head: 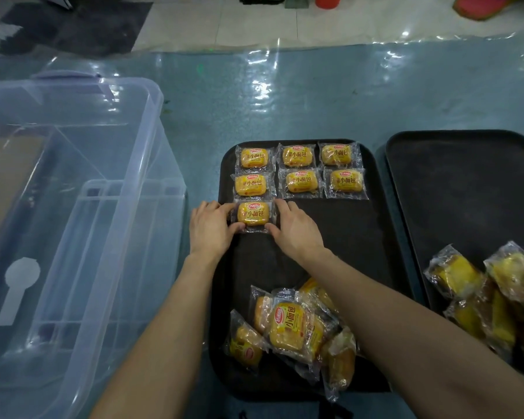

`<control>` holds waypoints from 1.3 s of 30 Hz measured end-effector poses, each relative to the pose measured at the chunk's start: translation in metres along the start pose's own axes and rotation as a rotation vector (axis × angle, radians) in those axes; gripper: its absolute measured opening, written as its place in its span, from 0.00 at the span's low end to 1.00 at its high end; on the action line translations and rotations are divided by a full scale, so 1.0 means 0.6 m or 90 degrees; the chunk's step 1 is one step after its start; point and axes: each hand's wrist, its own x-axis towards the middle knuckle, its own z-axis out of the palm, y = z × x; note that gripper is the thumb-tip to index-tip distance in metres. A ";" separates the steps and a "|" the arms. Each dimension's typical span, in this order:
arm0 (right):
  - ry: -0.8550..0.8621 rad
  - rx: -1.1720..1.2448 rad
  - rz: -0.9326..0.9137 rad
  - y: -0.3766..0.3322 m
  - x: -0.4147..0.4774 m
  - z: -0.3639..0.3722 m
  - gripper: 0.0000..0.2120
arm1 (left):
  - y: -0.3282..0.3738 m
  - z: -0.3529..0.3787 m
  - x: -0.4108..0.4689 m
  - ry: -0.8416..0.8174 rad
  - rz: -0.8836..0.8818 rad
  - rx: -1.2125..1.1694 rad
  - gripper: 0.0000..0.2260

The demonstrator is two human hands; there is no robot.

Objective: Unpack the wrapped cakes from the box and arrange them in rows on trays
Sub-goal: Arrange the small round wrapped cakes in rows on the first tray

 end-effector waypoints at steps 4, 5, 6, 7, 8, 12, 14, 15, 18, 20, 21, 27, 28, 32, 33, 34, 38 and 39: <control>-0.008 -0.025 0.017 0.029 -0.032 -0.011 0.12 | 0.015 -0.018 -0.026 -0.025 0.017 -0.066 0.12; -0.016 -0.027 0.029 0.040 -0.043 -0.012 0.11 | 0.022 -0.021 -0.033 -0.067 0.020 -0.115 0.08; -0.025 -0.026 0.046 0.052 -0.056 -0.014 0.11 | 0.029 -0.025 -0.040 -0.128 0.024 -0.165 0.06; -0.032 -0.021 0.065 0.064 -0.070 -0.014 0.11 | 0.038 -0.027 -0.048 -0.201 0.033 -0.204 0.04; -0.035 -0.016 0.083 0.076 -0.085 -0.015 0.11 | 0.047 -0.028 -0.056 -0.277 0.052 -0.222 0.04; 0.005 0.032 0.162 0.110 -0.133 -0.018 0.14 | 0.096 -0.028 -0.092 -0.473 0.090 -0.240 0.09; 0.024 0.054 0.208 0.124 -0.153 -0.029 0.12 | 0.124 -0.022 -0.105 -0.498 0.095 -0.245 0.11; 0.030 0.054 0.225 0.133 -0.161 -0.034 0.10 | 0.137 -0.016 -0.110 -0.499 0.106 -0.241 0.12; -0.007 0.059 0.258 0.161 -0.187 -0.049 0.08 | 0.176 -0.002 -0.121 -0.492 0.141 -0.230 0.16; -0.059 0.090 0.269 0.176 -0.202 -0.056 0.07 | 0.194 0.002 -0.124 -0.484 0.152 -0.223 0.16; -0.077 0.105 0.273 0.184 -0.208 -0.056 0.07 | 0.200 0.005 -0.125 -0.481 0.151 -0.225 0.16; -0.103 0.185 0.290 0.209 -0.225 -0.048 0.07 | 0.213 0.021 -0.138 -0.433 0.148 -0.253 0.24; -0.098 0.213 0.309 0.209 -0.227 -0.052 0.06 | 0.214 0.023 -0.140 -0.430 0.150 -0.260 0.26; -0.013 0.347 0.397 0.238 -0.221 -0.054 0.03 | 0.220 0.026 -0.138 -0.425 0.135 -0.267 0.27; 0.018 0.409 0.429 0.247 -0.217 -0.053 0.03 | 0.221 0.026 -0.138 -0.424 0.128 -0.256 0.27; 0.042 0.470 0.460 0.252 -0.215 -0.056 0.02 | 0.224 0.023 -0.138 -0.425 0.123 -0.243 0.26; 0.105 0.544 0.500 0.269 -0.203 -0.068 0.06 | 0.228 0.017 -0.146 -0.443 0.074 -0.242 0.24; 0.105 0.573 0.502 0.273 -0.199 -0.071 0.10 | 0.230 0.016 -0.150 -0.444 0.061 -0.236 0.23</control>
